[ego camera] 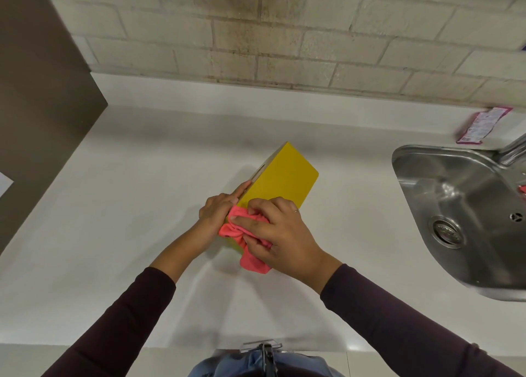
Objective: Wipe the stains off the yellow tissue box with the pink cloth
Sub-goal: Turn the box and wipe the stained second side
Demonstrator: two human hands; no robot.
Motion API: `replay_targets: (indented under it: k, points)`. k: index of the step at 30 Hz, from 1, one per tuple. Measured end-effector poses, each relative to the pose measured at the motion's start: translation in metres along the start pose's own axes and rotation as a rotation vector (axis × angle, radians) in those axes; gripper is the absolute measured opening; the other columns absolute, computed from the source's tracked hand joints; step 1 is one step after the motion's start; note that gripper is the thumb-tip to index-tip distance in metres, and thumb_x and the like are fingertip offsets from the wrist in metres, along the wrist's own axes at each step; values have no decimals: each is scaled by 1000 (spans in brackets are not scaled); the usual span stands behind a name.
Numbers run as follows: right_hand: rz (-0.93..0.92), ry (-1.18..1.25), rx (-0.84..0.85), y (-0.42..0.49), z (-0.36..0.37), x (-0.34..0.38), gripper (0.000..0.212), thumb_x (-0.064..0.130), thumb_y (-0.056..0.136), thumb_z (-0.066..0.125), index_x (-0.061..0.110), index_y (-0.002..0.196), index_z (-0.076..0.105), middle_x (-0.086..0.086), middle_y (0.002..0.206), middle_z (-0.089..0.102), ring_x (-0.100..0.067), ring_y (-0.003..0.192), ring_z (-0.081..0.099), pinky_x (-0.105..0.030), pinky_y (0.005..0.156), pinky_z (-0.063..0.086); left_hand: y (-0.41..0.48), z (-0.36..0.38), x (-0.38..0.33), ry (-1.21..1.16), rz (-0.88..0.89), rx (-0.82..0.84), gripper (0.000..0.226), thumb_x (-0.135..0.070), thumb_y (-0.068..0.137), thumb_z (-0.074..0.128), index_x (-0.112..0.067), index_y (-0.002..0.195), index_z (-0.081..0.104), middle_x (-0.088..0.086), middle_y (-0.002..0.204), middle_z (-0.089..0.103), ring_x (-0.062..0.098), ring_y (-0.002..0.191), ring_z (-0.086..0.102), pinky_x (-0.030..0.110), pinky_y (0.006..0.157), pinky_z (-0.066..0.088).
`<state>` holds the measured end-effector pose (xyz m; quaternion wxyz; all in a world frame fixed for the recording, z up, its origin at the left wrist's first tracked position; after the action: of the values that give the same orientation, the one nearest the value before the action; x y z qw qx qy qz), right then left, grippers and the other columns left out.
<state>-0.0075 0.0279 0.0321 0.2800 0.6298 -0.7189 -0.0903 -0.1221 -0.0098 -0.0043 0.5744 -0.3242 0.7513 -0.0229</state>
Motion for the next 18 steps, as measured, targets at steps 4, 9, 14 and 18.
replay_targets:
  k: [4,9,14,18]
  points:
    - [-21,-36,0,1,2,3,32,20,82,62,22,113,67,-7,103,64,-27,84,53,-37,74,39,3,0,3,120,65,-35,69,-38,69,17,-41,136,32,14,90,51,38,117,44,51,106,30]
    - [-48,-29,56,4,6,3,28,18,80,61,23,106,70,-4,104,65,-26,81,52,-35,74,36,7,-8,18,-23,74,67,42,-69,75,26,-62,110,48,3,135,52,30,135,34,51,115,18]
    - [-82,-16,67,-2,6,4,30,15,74,67,24,102,70,-2,103,65,-26,81,51,-35,74,38,18,-26,-1,270,63,-23,49,-87,61,23,-69,96,53,-27,100,64,10,118,44,36,104,20]
    - [-89,-24,93,-10,5,4,31,14,74,67,23,103,70,-4,105,64,-26,83,51,-35,75,39,40,-19,-18,605,38,8,105,-96,47,18,-38,130,46,-8,122,64,18,126,46,40,94,21]
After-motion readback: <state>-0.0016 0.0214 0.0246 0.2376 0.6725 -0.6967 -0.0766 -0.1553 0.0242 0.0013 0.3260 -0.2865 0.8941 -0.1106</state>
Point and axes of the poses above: each hand's wrist, its own y-axis towards the middle knuckle, its own z-axis out of the palm, x = y × z, the point moved 6 cm from there along y, towards the middle knuckle
